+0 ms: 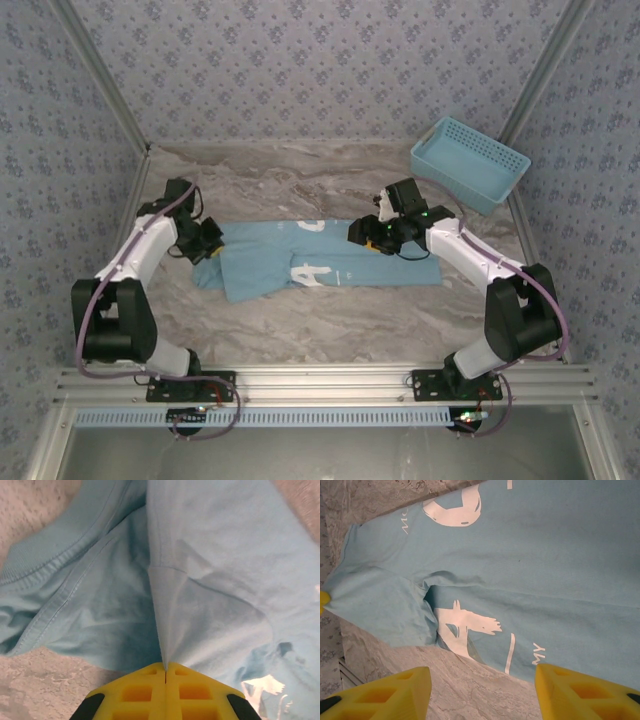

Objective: Fold and stack the t-shirts

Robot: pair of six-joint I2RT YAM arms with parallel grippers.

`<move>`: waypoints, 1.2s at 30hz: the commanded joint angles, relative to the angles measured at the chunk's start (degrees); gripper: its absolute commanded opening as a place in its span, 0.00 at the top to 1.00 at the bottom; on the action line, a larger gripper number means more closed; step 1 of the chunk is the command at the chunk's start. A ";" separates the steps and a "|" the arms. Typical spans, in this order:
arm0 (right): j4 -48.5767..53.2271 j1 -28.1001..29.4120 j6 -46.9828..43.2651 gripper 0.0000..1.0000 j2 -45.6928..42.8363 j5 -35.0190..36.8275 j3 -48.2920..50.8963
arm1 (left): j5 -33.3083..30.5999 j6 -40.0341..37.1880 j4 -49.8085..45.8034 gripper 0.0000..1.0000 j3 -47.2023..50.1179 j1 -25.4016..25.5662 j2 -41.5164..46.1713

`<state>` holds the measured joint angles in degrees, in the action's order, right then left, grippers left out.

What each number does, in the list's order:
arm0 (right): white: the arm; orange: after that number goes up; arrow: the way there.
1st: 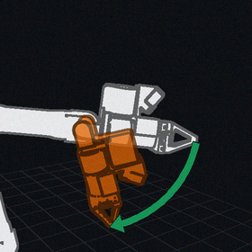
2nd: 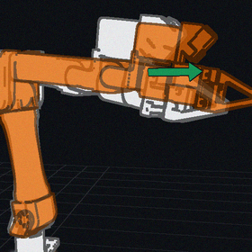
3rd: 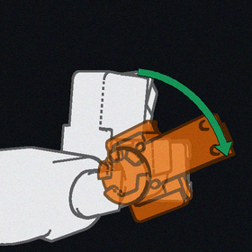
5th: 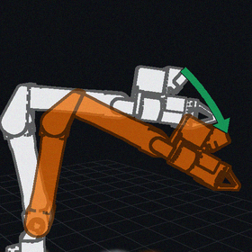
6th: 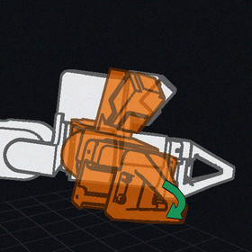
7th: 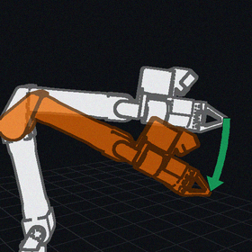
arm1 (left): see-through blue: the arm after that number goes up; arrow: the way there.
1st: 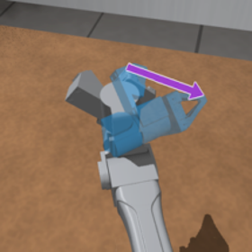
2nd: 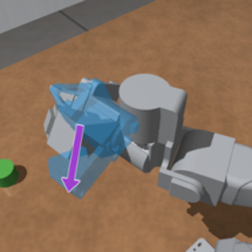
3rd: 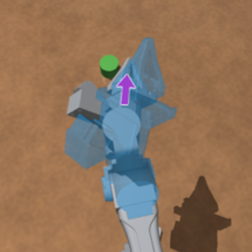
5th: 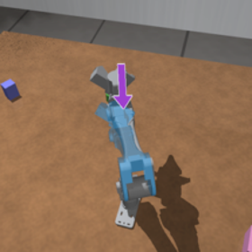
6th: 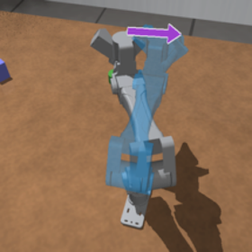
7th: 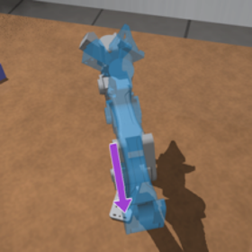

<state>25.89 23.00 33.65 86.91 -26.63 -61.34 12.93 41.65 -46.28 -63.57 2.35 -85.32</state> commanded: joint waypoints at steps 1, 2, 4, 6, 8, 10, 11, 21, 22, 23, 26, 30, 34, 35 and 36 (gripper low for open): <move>0.53 -0.32 -0.04 0.41 0.78 -1.22 -1.54 | -0.45 0.07 -5.93 1.00 -5.29 0.05 -3.69; 0.49 -0.40 0.05 0.41 0.74 -1.18 -1.50 | -0.52 -0.30 -7.02 1.00 -6.74 0.00 -4.87; 0.42 -0.45 0.09 0.41 0.56 -1.10 -1.28 | -0.75 -1.18 -9.22 1.00 -9.79 -0.06 -7.54; 0.14 -0.46 0.19 0.41 0.38 -1.07 -0.97 | -1.12 -1.87 -10.40 1.00 -12.53 -0.17 -9.79; -0.03 -0.49 0.17 0.41 0.20 -1.12 -0.80 | -1.47 -2.63 -11.46 1.00 -15.70 -0.40 -12.24; -0.44 -0.58 0.09 0.41 -0.05 -1.15 -0.45 | -2.64 -3.70 -12.70 1.00 -19.16 -0.44 -14.90; -0.70 -0.57 0.01 0.41 -0.25 -1.38 -0.32 | -2.95 -4.17 -13.24 1.00 -20.84 -0.54 -16.27; -1.11 -0.86 0.07 0.41 -1.15 -1.69 0.33 | -7.39 -7.97 -13.66 1.00 -29.21 -1.77 -29.28; -0.94 -0.93 0.10 0.41 -1.28 -1.57 0.32 | -7.90 -8.19 -13.59 1.00 -29.73 -1.82 -30.62; -0.64 -1.00 -0.02 0.41 -1.29 -1.36 0.35 | -8.61 -8.53 -13.41 0.97 -30.10 -1.78 -31.80; 0.16 -1.77 -0.17 0.41 -1.76 -0.18 0.61 | -12.16 -9.71 -11.93 0.76 -30.33 -1.69 -33.27; 3.20 -4.90 -0.60 0.42 -2.88 4.74 1.36 | -19.67 -10.40 -10.82 0.60 -28.69 -0.40 -29.04; 5.19 -10.47 -1.65 0.47 -2.37 8.13 2.14 | -21.72 -7.73 -9.41 0.60 -21.33 1.78 -18.39; 5.59 -11.74 -2.64 0.49 -1.37 8.46 1.85 | -19.34 -6.16 -8.65 0.62 -18.40 2.58 -15.63; 6.48 -12.55 -3.85 0.51 -0.25 9.39 0.98 | -16.99 -4.30 -8.11 0.63 -15.76 3.23 -13.53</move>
<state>28.42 12.71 32.77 85.27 -21.21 -59.86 -5.58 33.67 -54.72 -84.51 3.64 -107.07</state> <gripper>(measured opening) 0.504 0.378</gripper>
